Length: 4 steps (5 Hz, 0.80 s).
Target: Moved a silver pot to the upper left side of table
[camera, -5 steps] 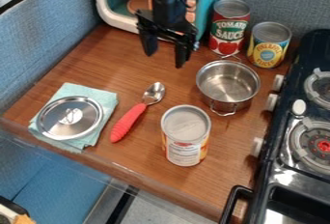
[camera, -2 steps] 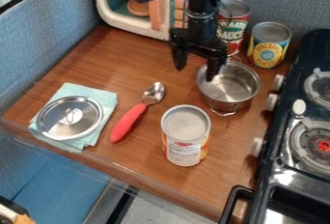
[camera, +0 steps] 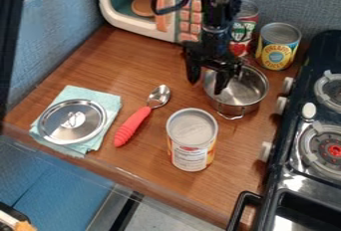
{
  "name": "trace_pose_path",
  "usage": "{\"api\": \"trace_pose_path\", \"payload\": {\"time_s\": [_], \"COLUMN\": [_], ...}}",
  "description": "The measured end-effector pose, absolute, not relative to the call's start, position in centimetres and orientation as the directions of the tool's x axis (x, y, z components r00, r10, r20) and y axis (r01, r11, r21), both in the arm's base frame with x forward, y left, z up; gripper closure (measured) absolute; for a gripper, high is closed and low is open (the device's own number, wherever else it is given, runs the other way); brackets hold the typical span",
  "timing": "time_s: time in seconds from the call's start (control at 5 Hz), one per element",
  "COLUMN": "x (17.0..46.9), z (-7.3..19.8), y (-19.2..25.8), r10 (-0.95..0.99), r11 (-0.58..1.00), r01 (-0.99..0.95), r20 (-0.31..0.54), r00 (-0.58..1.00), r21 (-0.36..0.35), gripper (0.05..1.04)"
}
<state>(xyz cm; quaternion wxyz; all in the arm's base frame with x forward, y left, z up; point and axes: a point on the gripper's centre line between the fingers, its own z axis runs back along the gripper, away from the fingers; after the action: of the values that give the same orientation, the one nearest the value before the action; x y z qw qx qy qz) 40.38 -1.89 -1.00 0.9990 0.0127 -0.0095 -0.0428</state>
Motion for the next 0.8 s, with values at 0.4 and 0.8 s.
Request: {"api": "trace_pose_path", "payload": {"time_s": [0.4,0.8], "x": [39.9,40.1], "z": [-1.6,1.9], "y": [-1.7,-1.4], "r10": [-0.076,-0.097], "r11": [0.997,0.995], "r01": [0.076,0.096], "r20": [0.01,0.05], "r00": [0.997,0.994], "r21": [0.033,0.021], "gripper": [0.914,1.008]}}
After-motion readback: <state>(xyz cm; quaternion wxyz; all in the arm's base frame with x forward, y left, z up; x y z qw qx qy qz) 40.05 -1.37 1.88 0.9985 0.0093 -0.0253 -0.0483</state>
